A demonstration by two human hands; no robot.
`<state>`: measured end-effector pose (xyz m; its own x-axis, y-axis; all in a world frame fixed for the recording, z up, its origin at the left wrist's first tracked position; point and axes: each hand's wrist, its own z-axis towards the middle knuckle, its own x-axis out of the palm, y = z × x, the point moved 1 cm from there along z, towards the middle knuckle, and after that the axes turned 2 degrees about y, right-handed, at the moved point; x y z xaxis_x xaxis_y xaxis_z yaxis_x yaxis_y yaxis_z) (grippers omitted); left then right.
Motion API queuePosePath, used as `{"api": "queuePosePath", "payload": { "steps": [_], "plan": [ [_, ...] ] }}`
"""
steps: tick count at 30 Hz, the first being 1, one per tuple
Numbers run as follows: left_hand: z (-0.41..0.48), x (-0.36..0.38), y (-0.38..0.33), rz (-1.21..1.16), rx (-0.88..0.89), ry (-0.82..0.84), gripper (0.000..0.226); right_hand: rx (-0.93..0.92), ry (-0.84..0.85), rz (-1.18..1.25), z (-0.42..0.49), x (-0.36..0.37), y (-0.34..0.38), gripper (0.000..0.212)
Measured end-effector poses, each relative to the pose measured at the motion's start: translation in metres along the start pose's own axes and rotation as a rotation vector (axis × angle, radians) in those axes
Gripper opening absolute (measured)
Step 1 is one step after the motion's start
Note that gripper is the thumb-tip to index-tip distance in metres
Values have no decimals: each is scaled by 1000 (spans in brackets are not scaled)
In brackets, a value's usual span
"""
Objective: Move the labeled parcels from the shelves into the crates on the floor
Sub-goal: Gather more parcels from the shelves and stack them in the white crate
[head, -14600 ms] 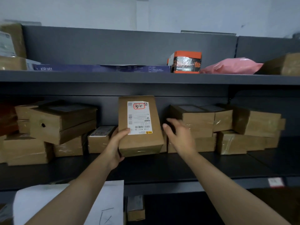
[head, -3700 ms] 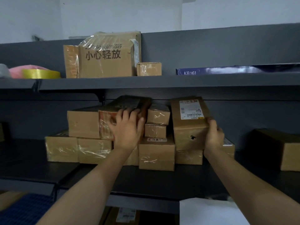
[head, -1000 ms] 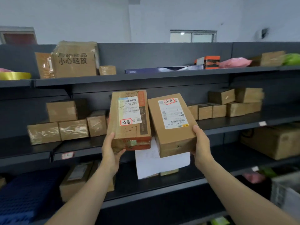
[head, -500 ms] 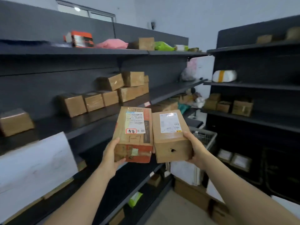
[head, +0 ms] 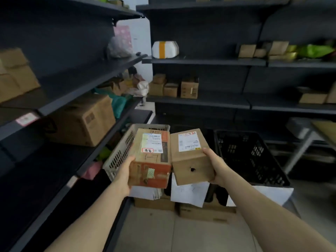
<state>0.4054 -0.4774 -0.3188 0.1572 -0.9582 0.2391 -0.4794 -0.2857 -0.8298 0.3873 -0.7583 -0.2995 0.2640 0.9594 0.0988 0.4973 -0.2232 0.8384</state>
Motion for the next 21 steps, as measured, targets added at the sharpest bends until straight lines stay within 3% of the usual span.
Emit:
{"api": "queuePosePath", "payload": {
  "steps": [3,6,16,21],
  "plan": [
    [61,28,-2,61,-7,-28,47,37,-46,13,58,-17,12,62],
    [118,53,-8,77,-17,-42,40,72,-77,-3,121,-29,26,52],
    [264,103,-33,248,-300,47,43,243,-39,-49,287,-52,65,42],
    [311,115,-35,274,-314,27,39,308,-41,16,335,-50,52,52]
  ]
}}
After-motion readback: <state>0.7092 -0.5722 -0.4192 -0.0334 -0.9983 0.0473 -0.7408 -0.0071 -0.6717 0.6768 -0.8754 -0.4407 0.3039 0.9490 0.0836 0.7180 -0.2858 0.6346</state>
